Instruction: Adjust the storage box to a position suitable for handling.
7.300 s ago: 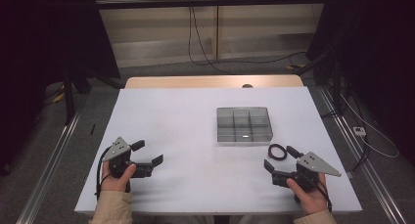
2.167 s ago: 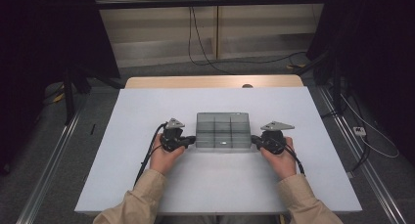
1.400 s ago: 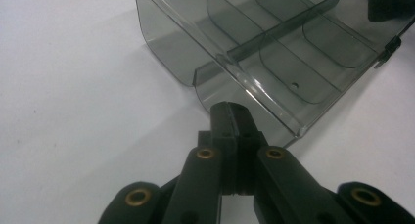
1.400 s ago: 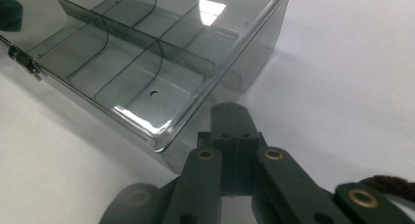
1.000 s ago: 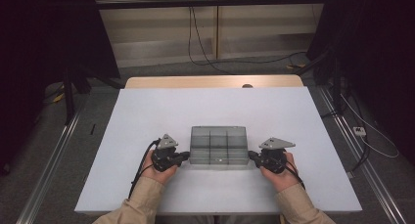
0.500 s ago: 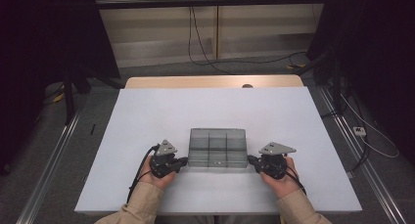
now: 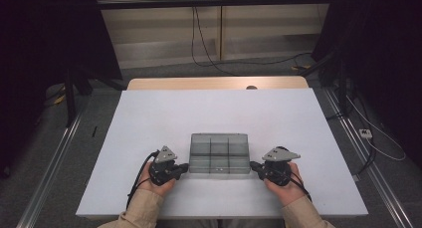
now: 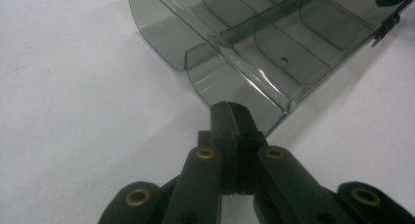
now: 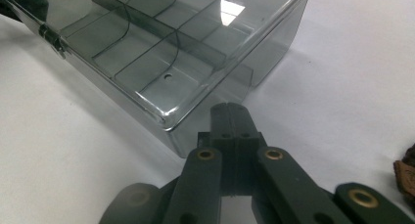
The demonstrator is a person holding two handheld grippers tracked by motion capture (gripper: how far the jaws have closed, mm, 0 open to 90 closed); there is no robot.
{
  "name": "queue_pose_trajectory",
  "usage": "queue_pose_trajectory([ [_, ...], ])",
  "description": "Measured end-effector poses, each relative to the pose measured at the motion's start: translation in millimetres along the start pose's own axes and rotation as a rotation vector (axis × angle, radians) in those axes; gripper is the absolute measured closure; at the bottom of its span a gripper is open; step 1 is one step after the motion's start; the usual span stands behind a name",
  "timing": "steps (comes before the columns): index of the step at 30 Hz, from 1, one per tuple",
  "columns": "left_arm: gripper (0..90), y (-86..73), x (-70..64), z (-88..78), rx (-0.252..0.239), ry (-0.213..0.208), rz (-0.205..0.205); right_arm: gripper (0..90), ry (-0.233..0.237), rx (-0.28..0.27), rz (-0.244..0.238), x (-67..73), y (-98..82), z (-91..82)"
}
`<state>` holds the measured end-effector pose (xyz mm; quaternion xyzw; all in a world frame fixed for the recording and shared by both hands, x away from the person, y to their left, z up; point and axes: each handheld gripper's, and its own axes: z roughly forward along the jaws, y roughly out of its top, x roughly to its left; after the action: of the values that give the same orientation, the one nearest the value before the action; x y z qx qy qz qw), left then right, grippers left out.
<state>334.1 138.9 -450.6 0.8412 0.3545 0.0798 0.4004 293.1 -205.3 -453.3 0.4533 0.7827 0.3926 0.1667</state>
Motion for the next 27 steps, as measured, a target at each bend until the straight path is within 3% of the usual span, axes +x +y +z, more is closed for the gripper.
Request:
queue_pose_trajectory([
  [16, 90.0, -3.8, -5.0, -6.0, 0.014, -0.008, 0.035, 90.0, 0.004, 0.009, -0.015, 5.0, -3.4, -4.6],
  [27, 90.0, -4.2, -6.6, -6.1, 0.012, -0.004, 0.038, 90.0, 0.010, 0.004, -0.021, 4.8, -4.7, -5.2],
])
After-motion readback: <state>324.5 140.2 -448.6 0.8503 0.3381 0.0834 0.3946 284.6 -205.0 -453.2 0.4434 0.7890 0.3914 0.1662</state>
